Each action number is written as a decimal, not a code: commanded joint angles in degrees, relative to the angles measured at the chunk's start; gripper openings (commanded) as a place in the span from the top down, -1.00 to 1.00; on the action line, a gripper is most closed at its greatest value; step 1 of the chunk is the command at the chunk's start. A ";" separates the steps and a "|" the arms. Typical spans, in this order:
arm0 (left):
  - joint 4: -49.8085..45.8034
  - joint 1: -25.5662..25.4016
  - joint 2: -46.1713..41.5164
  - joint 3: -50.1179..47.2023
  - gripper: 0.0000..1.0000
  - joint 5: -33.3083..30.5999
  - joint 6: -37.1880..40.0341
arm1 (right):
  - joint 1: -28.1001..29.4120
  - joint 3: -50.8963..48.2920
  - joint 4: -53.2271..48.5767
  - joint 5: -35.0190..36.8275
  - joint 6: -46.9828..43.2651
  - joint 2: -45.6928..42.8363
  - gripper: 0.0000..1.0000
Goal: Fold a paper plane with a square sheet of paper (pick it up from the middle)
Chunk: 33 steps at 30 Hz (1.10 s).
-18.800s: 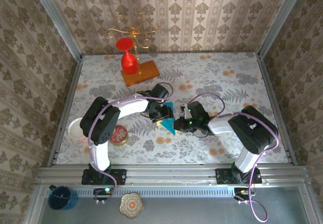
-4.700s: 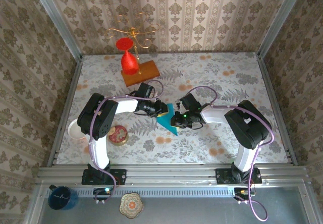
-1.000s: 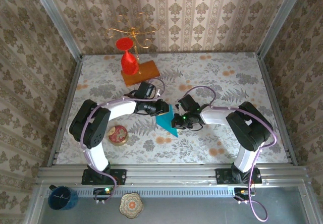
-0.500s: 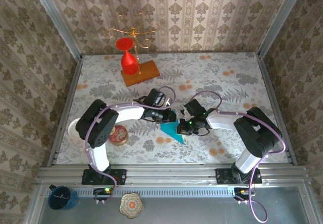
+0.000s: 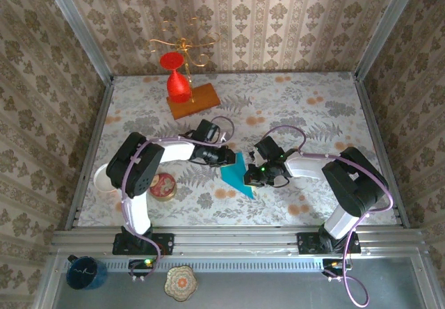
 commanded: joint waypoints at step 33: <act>9.06 -3.50 -16.86 -13.74 0.06 -8.57 -19.23 | -2.68 -4.80 7.72 9.95 4.39 -11.81 0.20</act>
